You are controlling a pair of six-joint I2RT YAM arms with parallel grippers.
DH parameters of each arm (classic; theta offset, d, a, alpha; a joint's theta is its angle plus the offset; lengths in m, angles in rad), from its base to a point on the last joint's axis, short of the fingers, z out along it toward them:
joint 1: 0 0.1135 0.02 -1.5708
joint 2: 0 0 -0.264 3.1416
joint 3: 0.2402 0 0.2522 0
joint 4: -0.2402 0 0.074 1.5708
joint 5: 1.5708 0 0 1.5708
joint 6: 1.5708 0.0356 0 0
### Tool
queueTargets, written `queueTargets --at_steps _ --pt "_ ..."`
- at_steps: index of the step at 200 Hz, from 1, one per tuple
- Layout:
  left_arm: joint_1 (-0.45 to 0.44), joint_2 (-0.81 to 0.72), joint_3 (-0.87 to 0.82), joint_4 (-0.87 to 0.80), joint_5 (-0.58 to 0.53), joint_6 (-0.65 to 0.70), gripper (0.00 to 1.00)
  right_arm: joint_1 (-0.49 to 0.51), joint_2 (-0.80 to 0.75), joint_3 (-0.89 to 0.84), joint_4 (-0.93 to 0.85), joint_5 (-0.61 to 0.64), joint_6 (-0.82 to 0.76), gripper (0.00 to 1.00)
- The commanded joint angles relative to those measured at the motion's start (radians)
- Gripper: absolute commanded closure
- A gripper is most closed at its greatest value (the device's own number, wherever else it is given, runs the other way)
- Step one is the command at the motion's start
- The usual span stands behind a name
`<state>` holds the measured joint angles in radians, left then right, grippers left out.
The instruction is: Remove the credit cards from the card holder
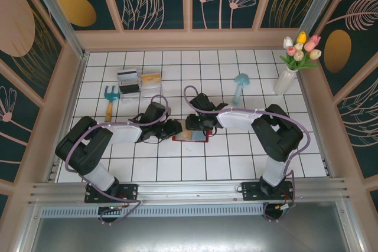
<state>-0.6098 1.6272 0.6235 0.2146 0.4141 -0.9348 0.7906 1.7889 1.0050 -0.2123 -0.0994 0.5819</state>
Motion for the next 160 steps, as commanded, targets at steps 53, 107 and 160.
queueTargets --at_steps 53,107,160 --pt "-0.005 0.016 0.019 -0.102 -0.060 0.055 0.72 0.001 0.039 -0.041 -0.057 -0.037 0.015 0.54" --pt "-0.004 0.000 0.019 -0.128 -0.087 0.066 0.81 0.001 0.044 -0.042 -0.055 -0.036 0.016 0.54" --pt "-0.004 -0.006 0.034 -0.167 -0.114 0.091 0.82 0.001 0.076 -0.023 -0.109 0.011 0.021 0.54"
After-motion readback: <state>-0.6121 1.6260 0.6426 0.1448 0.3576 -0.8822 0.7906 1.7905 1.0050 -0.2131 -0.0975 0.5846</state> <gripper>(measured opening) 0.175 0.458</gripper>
